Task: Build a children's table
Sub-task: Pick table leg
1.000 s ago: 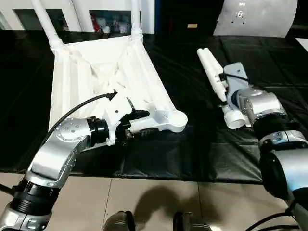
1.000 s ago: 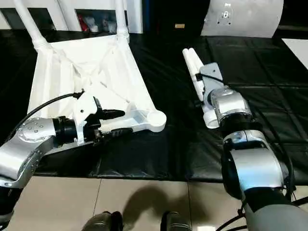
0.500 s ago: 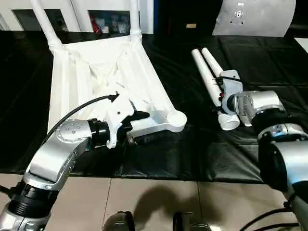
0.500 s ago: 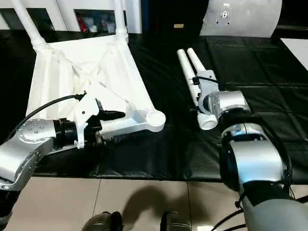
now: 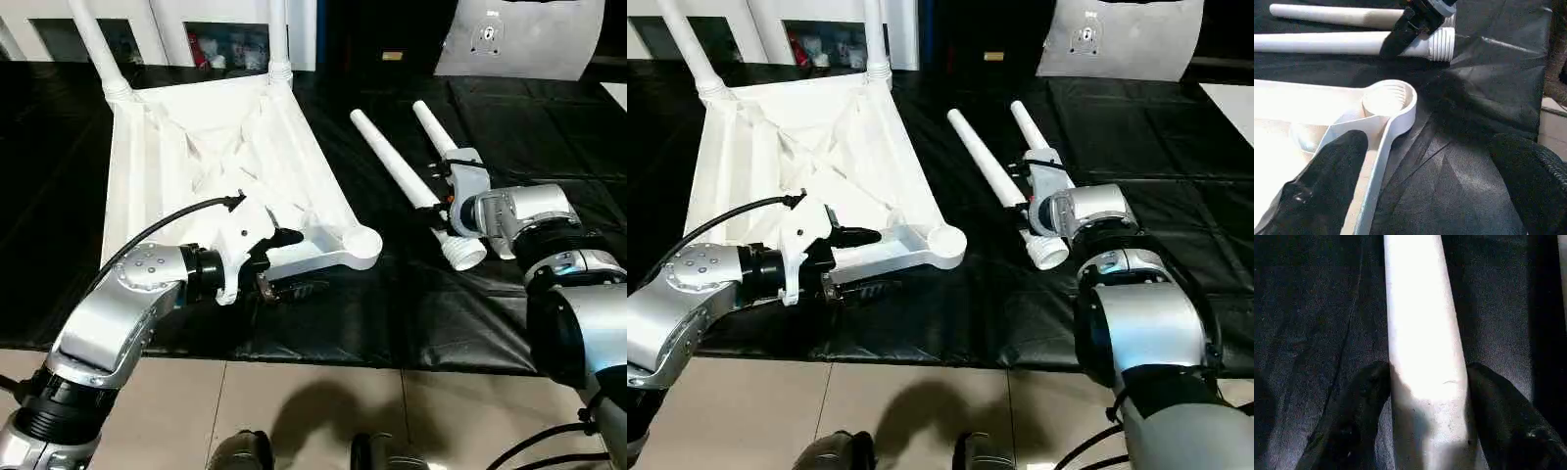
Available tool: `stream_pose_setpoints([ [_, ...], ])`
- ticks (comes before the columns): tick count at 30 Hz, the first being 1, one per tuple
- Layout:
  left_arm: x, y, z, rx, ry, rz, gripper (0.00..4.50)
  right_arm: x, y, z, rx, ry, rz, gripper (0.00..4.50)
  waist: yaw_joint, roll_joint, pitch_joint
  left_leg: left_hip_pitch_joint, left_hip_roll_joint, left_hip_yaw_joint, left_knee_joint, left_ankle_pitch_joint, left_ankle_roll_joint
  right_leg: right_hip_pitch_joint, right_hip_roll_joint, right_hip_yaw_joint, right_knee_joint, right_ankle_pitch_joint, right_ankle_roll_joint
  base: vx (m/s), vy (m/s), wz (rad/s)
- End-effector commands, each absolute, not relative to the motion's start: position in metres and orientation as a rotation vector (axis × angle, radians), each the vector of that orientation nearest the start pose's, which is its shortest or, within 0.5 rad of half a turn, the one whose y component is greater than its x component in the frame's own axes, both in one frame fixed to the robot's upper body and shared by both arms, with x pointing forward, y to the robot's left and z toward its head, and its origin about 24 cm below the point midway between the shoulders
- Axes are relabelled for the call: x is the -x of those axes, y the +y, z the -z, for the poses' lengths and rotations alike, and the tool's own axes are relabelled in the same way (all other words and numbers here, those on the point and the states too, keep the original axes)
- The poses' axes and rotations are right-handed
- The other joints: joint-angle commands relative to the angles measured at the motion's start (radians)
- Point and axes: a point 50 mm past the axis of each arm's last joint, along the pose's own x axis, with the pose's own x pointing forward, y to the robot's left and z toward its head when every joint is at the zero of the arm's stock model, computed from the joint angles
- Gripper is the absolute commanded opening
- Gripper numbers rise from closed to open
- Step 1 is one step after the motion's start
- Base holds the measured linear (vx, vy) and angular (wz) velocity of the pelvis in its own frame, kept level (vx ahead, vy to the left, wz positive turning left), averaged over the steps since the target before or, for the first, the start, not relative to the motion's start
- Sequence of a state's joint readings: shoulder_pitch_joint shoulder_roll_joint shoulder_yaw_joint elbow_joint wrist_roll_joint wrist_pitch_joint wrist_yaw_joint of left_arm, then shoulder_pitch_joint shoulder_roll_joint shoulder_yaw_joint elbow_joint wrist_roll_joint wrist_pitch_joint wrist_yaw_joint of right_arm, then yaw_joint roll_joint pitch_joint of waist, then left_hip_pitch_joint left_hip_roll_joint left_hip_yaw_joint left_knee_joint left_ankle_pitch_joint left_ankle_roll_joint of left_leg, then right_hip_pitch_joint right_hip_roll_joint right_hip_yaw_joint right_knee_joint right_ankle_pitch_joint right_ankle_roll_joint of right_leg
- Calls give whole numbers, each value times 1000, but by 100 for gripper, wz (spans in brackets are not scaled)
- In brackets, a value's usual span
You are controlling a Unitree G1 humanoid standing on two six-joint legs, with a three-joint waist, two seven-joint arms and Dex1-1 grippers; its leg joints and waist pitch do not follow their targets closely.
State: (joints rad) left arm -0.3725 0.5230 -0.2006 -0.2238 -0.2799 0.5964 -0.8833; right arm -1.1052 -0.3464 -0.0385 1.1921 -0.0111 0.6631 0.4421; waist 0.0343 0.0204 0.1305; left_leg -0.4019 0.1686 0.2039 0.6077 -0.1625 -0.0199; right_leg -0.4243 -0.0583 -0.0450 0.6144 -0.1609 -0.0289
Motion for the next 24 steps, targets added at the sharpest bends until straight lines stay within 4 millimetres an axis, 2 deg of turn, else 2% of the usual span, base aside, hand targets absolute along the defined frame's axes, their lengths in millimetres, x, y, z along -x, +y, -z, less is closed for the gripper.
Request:
stream_pose_setpoints([
  [1,-273,128,-129,-311,229,1124,450,-387,-198,-93,72,818,-238,240,2,-10,-94,29,55,-25,-59,-191,10,52,-75,46,-66,-267,-236,0,0,0],
  [4,-273,128,-129,-311,230,1125,450,-387,-198,-93,69,819,-240,226,2,-9,-96,28,55,-25,-57,-185,11,53,-75,45,-65,-264,-237,0,0,0],
  [6,-274,128,-128,-311,231,1125,450,-387,-197,-93,68,819,-241,200,2,-10,-97,29,55,-25,-57,-190,10,52,-75,45,-65,-272,-236,0,0,0],
  [10,-275,127,-128,-309,227,1117,450,-387,-197,-93,42,804,-237,190,2,-12,-98,29,55,-25,-56,-186,8,53,-76,45,-64,-271,-236,0,0,0],
  [13,-276,128,-128,-308,221,1099,450,-391,-196,-102,-19,735,-247,187,4,-12,-102,27,54,-25,-54,-175,11,56,-76,46,-63,-255,-235,0,0,0],
  [14,-279,130,-130,-293,208,1075,450,-396,-193,-114,-82,644,-274,187,5,-10,-104,27,54,-24,-53,-169,14,56,-76,45,-62,-243,-237,0,0,0],
  [16,-280,130,-131,-285,203,1065,450,-398,-192,-118,-104,610,-282,186,6,-9,-107,26,54,-24,-52,-160,18,58,-75,45,-59,-222,-239,0,0,0],
  [17,-283,131,-133,-273,191,1044,450,-400,-190,-124,-147,565,-296,186,9,1,-110,26,53,-26,-50,-152,20,59,-75,43,-55,-207,-245,0,0,0],
  [18,-286,132,-135,-262,182,1024,450,-401,-188,-130,-186,523,-306,186,8,2,-109,26,52,-23,-50,-159,24,57,-71,43,-61,-199,-245,0,0,0],
  [19,-288,133,-136,-253,176,1009,450,-402,-187,-134,-218,476,-321,186,10,2,-111,26,51,-24,-49,-159,24,59,-72,43,-58,-194,-246,0,0,0],
  [20,-298,133,-140,-213,147,945,450,-403,-183,-150,-317,305,-390,186,11,3,-111,27,51,-22,-50,-169,30,59,-72,44,-63,-191,-237,0,0,0],
  [21,-301,132,-142,-195,134,926,450,-401,-182,-154,-351,251,-419,186,14,5,-116,29,52,-26,-48,-162,30,62,-74,43,-57,-177,-234,0,0,0],
  [22,-303,132,-143,-185,127,916,450,-400,-180,-156,-369,225,-436,186,15,3,-117,29,52,-25,-50,-154,37,61,-72,42,-58,-167,-236,0,0,0],
  [23,-306,130,-145,-167,111,909,450,-398,-178,-158,-405,198,-471,186,18,8,-120,28,52,-28,-49,-141,40,63,-73,41,-55,-151,-245,0,0,0],
  [24,-308,128,-147,-142,95,904,450,-394,-175,-160,-444,172,-519,186,19,4,-120,28,53,-28,-49,-134,46,63,-73,40,-54,-140,-252,0,0,0],
])
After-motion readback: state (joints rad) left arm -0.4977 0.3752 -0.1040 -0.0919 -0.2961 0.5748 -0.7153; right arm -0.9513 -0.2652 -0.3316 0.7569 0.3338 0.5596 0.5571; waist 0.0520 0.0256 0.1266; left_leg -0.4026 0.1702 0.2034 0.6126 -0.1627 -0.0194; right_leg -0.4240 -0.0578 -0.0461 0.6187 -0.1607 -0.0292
